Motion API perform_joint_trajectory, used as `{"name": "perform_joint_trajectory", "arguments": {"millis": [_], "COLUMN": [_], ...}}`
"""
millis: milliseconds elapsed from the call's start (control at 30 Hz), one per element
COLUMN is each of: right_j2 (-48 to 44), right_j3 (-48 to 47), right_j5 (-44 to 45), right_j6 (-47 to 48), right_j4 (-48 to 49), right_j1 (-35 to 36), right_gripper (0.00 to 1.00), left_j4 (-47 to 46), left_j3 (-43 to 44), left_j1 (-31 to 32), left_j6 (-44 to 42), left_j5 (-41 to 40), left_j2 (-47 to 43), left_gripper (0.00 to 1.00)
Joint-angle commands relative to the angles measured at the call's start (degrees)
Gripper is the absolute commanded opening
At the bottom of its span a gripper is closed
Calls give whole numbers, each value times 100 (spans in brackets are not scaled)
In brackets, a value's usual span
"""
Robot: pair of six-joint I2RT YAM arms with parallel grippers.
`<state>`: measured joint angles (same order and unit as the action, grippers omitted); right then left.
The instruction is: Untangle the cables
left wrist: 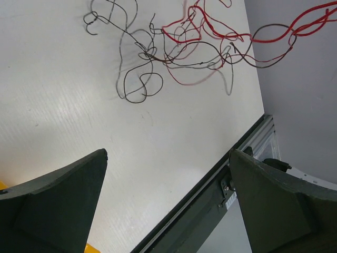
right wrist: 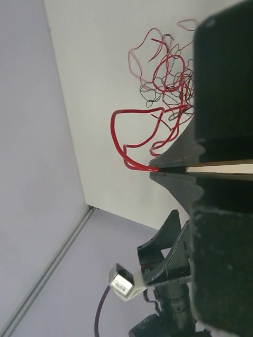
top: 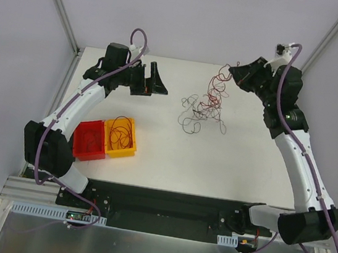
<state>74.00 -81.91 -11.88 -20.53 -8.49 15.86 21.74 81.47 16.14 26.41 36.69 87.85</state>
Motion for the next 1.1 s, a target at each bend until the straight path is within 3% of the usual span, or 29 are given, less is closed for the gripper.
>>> {"name": "perform_joint_trajectory", "arguments": {"millis": [0, 133, 233, 333, 400, 467, 633, 767, 1067], "right_j2": [36, 272, 423, 195, 2, -166, 61, 387, -394], "right_j3": [1234, 1889, 1583, 1152, 1168, 1439, 2432, 2547, 4014], "right_j5": [177, -182, -499, -18, 325, 388, -288, 588, 757], "right_j6": [331, 313, 471, 945, 1208, 1350, 1429, 992, -591], "right_j4": [-92, 137, -169, -749, -952, -1005, -566, -838, -250], "right_j1": [-74, -240, -416, -426, -434, -425, 4, 366, -1066], "right_gripper": [5, 9, 27, 38, 55, 63, 63, 61, 77], "left_j4": [-91, -99, -99, -91, -91, -91, -91, -91, -91], "left_j3": [-44, -35, -70, -35, -26, -17, -17, -61, -17], "left_j1": [38, 73, 126, 126, 126, 135, 152, 188, 249], "left_j6": [-13, -40, -145, -102, -40, -14, -31, -119, -31], "left_j5": [128, 146, -12, 127, 242, 304, 295, 111, 304], "left_j2": [12, -23, -93, -14, 4, -22, -119, -111, -31], "left_gripper": [99, 99, 99, 99, 99, 99, 99, 99, 99]}}
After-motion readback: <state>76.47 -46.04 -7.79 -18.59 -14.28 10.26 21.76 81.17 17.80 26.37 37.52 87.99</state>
